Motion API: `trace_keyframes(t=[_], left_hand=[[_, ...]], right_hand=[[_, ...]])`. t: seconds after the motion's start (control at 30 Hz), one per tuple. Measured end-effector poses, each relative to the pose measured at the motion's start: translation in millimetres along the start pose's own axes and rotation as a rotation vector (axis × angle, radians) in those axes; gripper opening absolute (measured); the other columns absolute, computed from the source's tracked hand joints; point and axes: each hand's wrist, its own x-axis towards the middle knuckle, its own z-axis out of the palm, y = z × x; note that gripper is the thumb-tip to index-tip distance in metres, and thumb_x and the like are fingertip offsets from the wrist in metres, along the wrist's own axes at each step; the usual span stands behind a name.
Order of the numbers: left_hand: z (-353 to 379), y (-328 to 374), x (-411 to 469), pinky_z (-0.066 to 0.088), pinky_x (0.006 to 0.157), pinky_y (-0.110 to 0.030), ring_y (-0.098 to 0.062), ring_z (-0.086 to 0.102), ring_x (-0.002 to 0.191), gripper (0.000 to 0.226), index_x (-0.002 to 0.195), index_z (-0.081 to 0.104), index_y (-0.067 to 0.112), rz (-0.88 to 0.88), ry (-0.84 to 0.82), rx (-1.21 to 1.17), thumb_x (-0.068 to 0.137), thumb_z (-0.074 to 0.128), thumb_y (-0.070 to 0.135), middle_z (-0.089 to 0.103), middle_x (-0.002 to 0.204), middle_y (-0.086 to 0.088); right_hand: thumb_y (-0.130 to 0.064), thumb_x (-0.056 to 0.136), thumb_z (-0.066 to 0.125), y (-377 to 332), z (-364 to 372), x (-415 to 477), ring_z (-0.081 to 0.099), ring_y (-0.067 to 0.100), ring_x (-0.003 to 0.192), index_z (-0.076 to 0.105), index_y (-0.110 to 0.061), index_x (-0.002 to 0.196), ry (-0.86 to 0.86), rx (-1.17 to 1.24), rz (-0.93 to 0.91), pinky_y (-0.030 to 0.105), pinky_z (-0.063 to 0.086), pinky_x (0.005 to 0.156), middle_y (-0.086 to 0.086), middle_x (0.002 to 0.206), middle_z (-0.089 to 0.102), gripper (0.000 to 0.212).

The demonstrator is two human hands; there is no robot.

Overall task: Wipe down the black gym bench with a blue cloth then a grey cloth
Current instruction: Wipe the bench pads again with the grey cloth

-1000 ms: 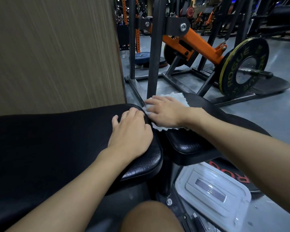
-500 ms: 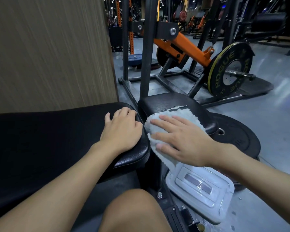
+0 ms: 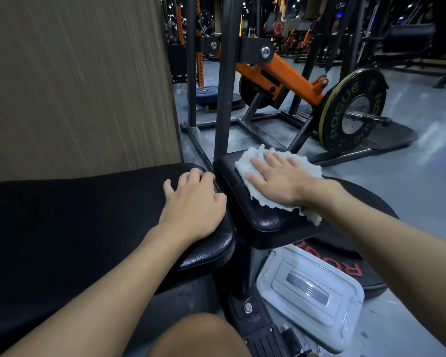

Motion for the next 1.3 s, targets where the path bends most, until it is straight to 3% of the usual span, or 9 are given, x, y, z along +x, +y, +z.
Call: trace_keyframes(t=[0.23,0.5,0.63,0.73,0.8,0.97,1.07,1.2,1.3], left_hand=[[-8,-17,-2,0.015,0.117,-0.048,-0.019,0.039,0.132,0.047,0.140,0.038,0.016,0.062,-0.037,-0.010,0.096,0.033,0.029,0.043,0.142,0.000],[-24,-48,-5,0.009,0.120,-0.034,-0.009,0.013,0.148,0.057,0.153,0.023,0.022,0.292,-0.162,0.109,0.101,0.025,0.046,0.016,0.162,0.007],[-39,-64,-8,0.020,0.114,-0.030,-0.010,0.023,0.145,0.052,0.151,0.031,0.022,0.315,-0.198,0.012,0.101,0.032,0.039,0.023,0.159,0.011],[-44,-80,-13,0.034,0.110,-0.037,-0.013,0.038,0.135,0.044,0.141,0.043,0.021,0.336,-0.174,-0.070,0.099,0.038,0.032,0.041,0.148,0.009],[-51,-93,-18,0.039,0.106,-0.039,-0.015,0.045,0.129,0.042,0.138,0.047,0.021,0.327,-0.150,-0.138,0.097,0.041,0.028,0.049,0.140,0.007],[-82,-132,-39,0.045,0.100,-0.035,-0.011,0.055,0.113,0.042,0.133,0.048,0.028,0.293,0.010,-0.451,0.092,0.056,0.035,0.056,0.122,0.009],[-115,-159,-57,0.048,0.095,-0.029,-0.002,0.060,0.105,0.037,0.122,0.056,0.030,0.308,0.045,-0.638,0.087,0.067,0.037,0.060,0.116,0.012],[-164,-201,-94,0.051,0.078,-0.020,-0.001,0.066,0.083,0.011,0.093,0.069,0.022,0.358,0.080,-0.653,0.085,0.072,0.029,0.071,0.088,0.008],[-199,-247,-121,0.054,0.072,-0.030,-0.014,0.066,0.075,0.004,0.084,0.068,0.019,0.331,0.168,-0.594,0.087,0.068,0.021,0.071,0.079,0.002]], right_hand=[[-0.061,0.099,0.015,-22,-3,-15,-0.006,0.015,0.152,0.009,-0.028,0.158,-0.006,0.048,-0.053,0.039,-0.003,0.122,0.002,0.166,-0.001,0.068],[-0.038,0.104,0.013,-42,0,-14,-0.002,0.017,0.152,0.010,-0.017,0.158,0.013,0.068,0.064,0.037,-0.001,0.122,0.005,0.166,0.000,0.058],[-0.032,0.106,0.023,-60,2,-36,0.017,0.019,0.150,0.030,-0.026,0.154,0.123,0.210,-0.033,0.029,0.013,0.118,0.004,0.162,0.023,0.048],[-0.029,0.106,0.034,-73,2,-56,0.055,0.031,0.119,0.060,-0.017,0.122,0.275,0.337,0.011,0.033,0.039,0.091,0.006,0.118,0.066,0.033],[-0.024,0.104,0.042,-86,-2,-63,0.059,0.030,0.094,0.061,-0.010,0.104,0.373,0.457,0.042,0.036,0.039,0.077,0.006,0.090,0.066,0.024],[-0.020,0.098,0.054,-161,-17,-75,0.063,0.008,0.076,0.065,-0.025,0.097,0.470,0.638,-0.053,0.031,0.052,0.072,-0.011,0.079,0.068,0.013],[-0.020,0.097,0.058,-222,-27,-85,0.063,0.012,0.074,0.065,-0.026,0.101,0.462,0.734,-0.138,0.033,0.053,0.070,-0.008,0.080,0.067,0.009],[-0.027,0.096,0.062,-299,-41,-93,0.062,0.014,0.086,0.058,-0.022,0.101,0.445,0.767,-0.234,0.038,0.052,0.079,-0.004,0.090,0.066,0.008],[-0.029,0.094,0.064,-357,-57,-95,0.058,0.009,0.077,0.054,-0.020,0.098,0.413,0.766,-0.299,0.032,0.048,0.070,-0.005,0.086,0.064,0.015]])
